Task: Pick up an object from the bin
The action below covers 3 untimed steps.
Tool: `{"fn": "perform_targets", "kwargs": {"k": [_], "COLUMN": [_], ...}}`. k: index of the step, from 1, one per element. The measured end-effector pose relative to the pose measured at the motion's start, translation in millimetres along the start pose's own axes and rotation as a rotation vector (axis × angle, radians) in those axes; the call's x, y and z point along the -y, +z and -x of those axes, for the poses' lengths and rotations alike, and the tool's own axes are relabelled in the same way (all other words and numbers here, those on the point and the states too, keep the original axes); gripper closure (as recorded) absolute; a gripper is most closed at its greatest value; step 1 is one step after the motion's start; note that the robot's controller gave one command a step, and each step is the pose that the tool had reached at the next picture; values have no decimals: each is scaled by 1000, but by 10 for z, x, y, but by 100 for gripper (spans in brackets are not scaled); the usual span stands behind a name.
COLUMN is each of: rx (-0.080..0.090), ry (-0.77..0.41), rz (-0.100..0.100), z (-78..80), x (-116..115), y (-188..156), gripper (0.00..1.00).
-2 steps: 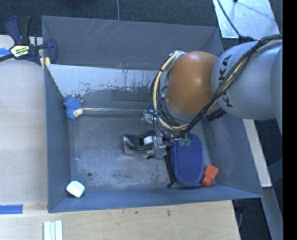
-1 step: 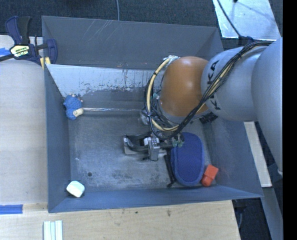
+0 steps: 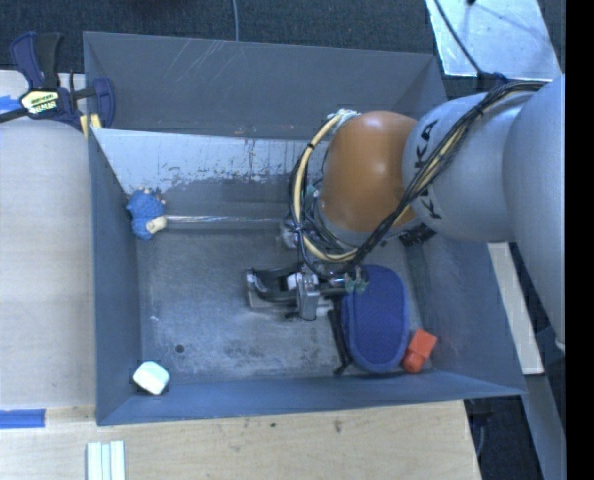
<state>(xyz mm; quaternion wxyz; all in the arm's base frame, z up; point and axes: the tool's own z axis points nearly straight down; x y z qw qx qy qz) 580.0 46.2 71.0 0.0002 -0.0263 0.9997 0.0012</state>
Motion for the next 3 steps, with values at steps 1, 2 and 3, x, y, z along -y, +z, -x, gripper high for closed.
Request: {"fn": "perform_targets", "kwargs": {"k": [1,2,3], "rx": [-12,-1,3], "ry": [0,1,3], "rz": [1,-3,-3], "z": [-20,-28,-20], "x": [-11,3,6], "y": [0,-241,-1222], "gripper": [100,100,100]}}
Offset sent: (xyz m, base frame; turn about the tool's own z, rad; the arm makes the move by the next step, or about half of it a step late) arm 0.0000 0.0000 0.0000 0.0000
